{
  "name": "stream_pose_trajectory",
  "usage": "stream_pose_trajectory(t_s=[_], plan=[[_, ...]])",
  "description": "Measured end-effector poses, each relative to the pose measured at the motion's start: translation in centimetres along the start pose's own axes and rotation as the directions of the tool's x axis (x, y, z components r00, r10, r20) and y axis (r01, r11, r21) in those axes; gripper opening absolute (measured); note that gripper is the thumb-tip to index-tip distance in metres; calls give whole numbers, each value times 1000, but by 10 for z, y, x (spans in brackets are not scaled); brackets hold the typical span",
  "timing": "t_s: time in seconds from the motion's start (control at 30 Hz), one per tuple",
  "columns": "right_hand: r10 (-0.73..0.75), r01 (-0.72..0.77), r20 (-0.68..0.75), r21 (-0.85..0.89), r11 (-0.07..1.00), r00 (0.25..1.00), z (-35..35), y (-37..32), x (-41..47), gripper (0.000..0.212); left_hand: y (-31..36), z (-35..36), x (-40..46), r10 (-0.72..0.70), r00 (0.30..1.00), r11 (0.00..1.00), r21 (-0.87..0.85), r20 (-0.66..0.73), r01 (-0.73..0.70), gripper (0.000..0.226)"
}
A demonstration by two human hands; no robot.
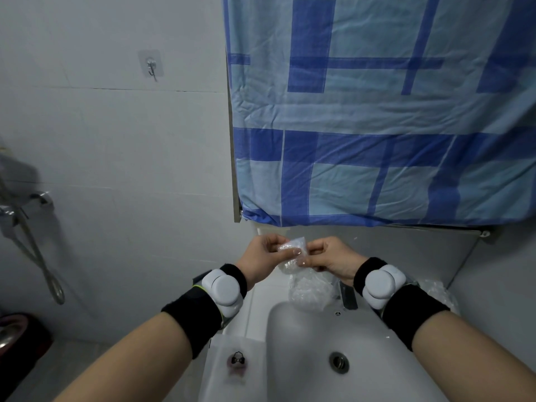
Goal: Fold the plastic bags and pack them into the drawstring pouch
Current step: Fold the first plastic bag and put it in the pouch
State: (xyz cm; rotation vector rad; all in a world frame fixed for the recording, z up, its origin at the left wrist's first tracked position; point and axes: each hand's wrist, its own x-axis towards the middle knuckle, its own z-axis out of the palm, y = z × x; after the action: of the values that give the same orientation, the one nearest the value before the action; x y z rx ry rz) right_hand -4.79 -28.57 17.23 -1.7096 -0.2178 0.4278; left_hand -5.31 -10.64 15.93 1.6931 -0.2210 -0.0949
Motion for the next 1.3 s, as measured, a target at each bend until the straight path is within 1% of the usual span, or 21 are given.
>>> stream_pose_trajectory(t_s=[0.07,0.13,0.17,0.27,0.3,0.4,0.5,0.6,0.7,0.77,0.83,0.87,0.93,1.0,1.03,1.07,1.1,1.17,1.23,1.3], plan=[[11,-11,-19,-6,1000,1000,0,2,1,17,-2,0,-1,2,1000,1000,4,6,-2,23],[4,-4,-31,3,1000,1000,1,5,1,10,-5,0,-2,1,1000,1000,11,10,-1,24],[-4,5,-39,20,1000,999,3,8,1,9,-6,0,-3,-7,1000,1000,14,12,7,24],[-17,25,-81,97,995,997,8,15,5,4,-9,-2,-3,-65,998,998,-1,18,65,16],[-11,25,-104,131,991,995,9,17,7,6,-12,-3,-3,-88,996,996,1,16,88,16],[18,11,-158,180,984,987,13,25,13,21,-22,-5,-4,-185,983,983,19,18,185,16],[18,16,-169,197,980,985,18,38,17,25,-34,-5,-5,-245,969,967,-66,34,246,20],[32,11,-176,243,970,984,24,49,22,25,-43,-3,-6,-254,967,949,-195,-18,246,20],[64,-16,-164,278,960,984,30,61,23,28,-59,-5,-10,-254,965,952,-196,-68,237,23],[94,-50,-148,280,959,984,34,70,27,24,-73,-7,-12,-262,960,951,-193,-93,241,18],[116,-74,-137,281,957,984,38,82,30,20,-86,-8,-15,-263,957,948,-214,-120,234,6],[119,-78,-138,273,959,983,39,85,31,21,-88,-8,-16,-251,960,948,-231,-125,218,7],[157,-123,-118,252,960,980,43,97,35,22,-103,-10,-19,-257,958,940,-264,-128,217,27],[182,-152,-116,227,962,976,47,103,35,21,-111,-11,-21,-275,952,930,-288,-136,227,38],[217,-186,-115,237,953,969,52,111,38,20,-123,-12,-23,-300,944,920,-301,-137,249,41],[235,-198,-130,248,948,963,53,114,38,23,-125,-12,-25,-306,942,917,-308,-134,254,42],[260,-224,-116,251,942,959,54,121,40,27,-133,-12,-27,-316,940,915,-304,-131,266,44],[315,-304,-34,178,936,948,59,136,47,31,-151,-13,-31,-345,930,908,-294,-122,298,48],[338,-340,45,55,939,940,63,151,51,23,-165,-15,-37,-377,918,905,-256,-119,339,53],[353,-355,70,17,935,933,68,164,55,11,-176,-17,-43,-407,906,900,-224,-116,375,50]])
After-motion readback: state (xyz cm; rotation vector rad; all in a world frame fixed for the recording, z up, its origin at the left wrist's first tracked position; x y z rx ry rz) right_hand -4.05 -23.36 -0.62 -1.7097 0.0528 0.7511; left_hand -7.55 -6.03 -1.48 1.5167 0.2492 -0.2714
